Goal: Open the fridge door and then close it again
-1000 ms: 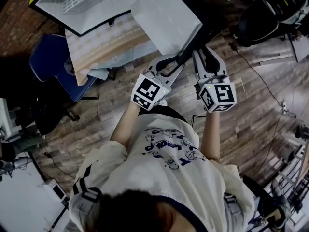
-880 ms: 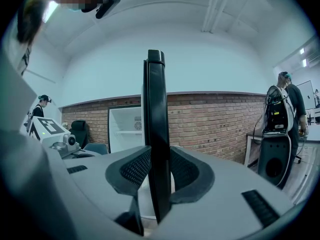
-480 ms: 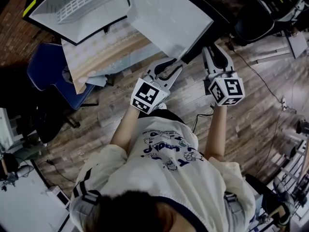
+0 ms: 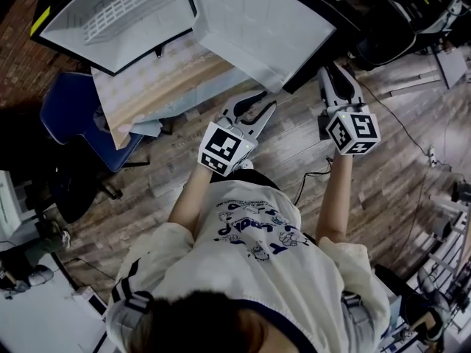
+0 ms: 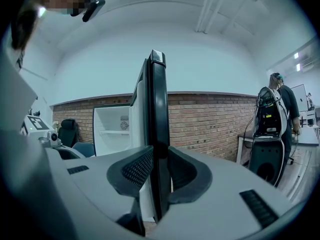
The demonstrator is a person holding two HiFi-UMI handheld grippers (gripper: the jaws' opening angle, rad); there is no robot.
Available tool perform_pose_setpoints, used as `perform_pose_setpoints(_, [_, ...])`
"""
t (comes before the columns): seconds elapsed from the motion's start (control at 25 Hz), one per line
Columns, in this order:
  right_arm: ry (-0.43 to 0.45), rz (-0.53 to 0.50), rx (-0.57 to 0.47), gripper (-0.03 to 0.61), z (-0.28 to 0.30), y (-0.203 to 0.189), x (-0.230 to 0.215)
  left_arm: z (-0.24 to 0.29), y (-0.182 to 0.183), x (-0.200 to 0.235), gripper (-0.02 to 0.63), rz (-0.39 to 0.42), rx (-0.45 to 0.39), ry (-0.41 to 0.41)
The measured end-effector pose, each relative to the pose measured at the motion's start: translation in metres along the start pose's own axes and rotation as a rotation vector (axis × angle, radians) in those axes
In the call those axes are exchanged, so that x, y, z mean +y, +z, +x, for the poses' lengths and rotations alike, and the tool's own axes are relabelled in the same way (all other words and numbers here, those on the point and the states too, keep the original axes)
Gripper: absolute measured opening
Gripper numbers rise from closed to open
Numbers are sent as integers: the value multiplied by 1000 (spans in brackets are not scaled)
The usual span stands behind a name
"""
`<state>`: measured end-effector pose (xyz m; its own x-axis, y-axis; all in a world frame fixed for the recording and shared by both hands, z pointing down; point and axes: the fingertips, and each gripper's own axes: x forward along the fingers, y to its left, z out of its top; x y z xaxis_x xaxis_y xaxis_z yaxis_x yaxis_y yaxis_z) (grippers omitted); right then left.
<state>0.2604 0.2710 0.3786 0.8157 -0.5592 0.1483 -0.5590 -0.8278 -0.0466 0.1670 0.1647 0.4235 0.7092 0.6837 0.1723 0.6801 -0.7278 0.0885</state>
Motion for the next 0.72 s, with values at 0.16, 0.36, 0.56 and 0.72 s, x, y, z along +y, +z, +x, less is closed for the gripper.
perform_pose_setpoints(0.16, [1,7,4,95,3,0,-4,2,0,4,109,-2,-1,3])
perform_pose_setpoints(0.36, [12,5,9,95,1,1,-3,5,2,3,109,-2,-2,-9])
perform_pose_setpoints(0.56, [25,-34,29,89,-2,1,5,6,7,-3,109,12,-10,-14])
perform_pose_setpoints(0.72, [43,-49,39,89,-7,-1,16,4,11,-9,109,29,-21,-20])
